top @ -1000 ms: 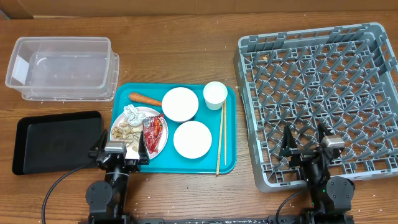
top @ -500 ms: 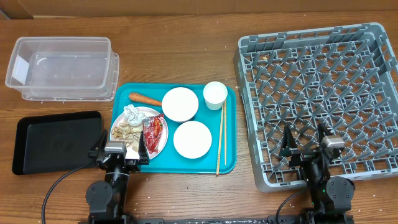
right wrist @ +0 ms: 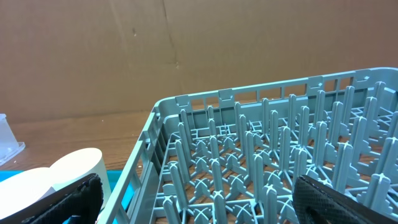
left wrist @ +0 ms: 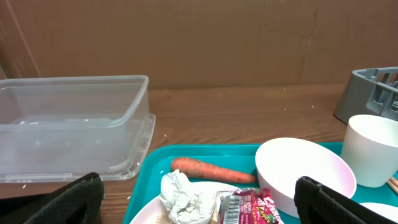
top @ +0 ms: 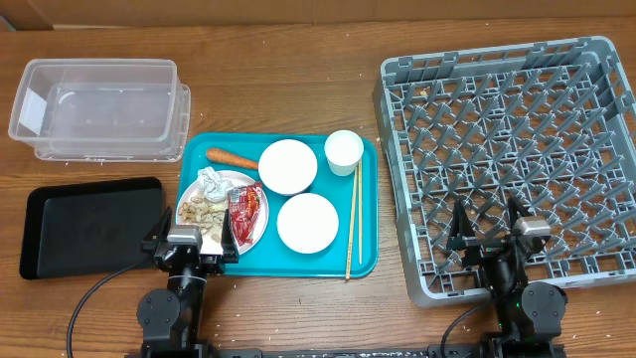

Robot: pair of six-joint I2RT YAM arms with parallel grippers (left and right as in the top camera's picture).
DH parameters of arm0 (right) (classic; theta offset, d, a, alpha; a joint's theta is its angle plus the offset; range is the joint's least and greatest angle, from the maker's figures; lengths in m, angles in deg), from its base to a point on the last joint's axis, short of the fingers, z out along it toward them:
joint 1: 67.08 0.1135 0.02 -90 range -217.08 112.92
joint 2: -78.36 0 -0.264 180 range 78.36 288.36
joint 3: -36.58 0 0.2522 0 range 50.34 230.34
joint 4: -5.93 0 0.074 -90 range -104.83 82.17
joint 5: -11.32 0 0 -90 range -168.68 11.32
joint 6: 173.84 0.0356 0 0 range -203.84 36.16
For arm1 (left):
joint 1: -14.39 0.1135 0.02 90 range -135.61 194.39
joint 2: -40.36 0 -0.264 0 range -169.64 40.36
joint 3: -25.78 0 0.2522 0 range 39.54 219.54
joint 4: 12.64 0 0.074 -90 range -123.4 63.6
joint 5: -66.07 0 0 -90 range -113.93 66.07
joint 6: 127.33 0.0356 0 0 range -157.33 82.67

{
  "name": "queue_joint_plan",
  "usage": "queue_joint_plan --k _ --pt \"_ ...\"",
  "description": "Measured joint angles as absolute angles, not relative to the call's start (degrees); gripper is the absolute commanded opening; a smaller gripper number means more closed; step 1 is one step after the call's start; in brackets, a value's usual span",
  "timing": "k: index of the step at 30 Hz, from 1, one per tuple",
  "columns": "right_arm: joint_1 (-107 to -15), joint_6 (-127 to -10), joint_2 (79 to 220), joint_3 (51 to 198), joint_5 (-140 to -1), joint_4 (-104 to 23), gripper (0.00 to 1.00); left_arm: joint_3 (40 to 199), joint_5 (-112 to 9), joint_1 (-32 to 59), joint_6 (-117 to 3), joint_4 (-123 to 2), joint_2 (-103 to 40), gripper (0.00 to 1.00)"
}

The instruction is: Sort waste into correct bins and load items into the dishwasher

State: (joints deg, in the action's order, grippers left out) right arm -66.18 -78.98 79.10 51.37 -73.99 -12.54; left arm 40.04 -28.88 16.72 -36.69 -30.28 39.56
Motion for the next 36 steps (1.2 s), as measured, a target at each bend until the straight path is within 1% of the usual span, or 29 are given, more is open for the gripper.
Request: queue_joint_plan --k 9,15,18,20,25,31,36 --pt "-66.2 -78.9 79.1 51.4 -74.0 -12.6 1.00 40.0 -28.9 16.7 -36.8 -30.3 39.6 1.00" --pt "-66.2 -77.3 79.1 51.4 -74.0 -12.8 1.00 40.1 -28.9 16.7 -38.9 -30.8 39.6 1.00" --pt "-66.2 -77.0 79.1 51.6 -74.0 -15.9 1.00 41.1 -28.8 16.7 -40.3 -33.3 39.6 1.00" --pt "-66.2 -76.9 79.3 52.8 -74.1 -18.4 1.00 43.2 -28.8 16.7 -40.6 -37.8 39.6 1.00" --pt "-66.2 -76.7 82.0 60.7 -74.1 -25.5 1.00 49.5 -28.8 16.7 -41.4 -47.2 38.8 1.00" --pt "-66.2 -76.6 90.2 75.6 -74.1 -36.0 1.00 60.4 -28.6 16.7 -41.7 -55.5 33.3 1.00" --pt "-66.2 -76.5 100.9 87.5 -74.0 -46.5 1.00 71.8 -28.9 16.7 -41.7 -63.7 22.2 1.00"
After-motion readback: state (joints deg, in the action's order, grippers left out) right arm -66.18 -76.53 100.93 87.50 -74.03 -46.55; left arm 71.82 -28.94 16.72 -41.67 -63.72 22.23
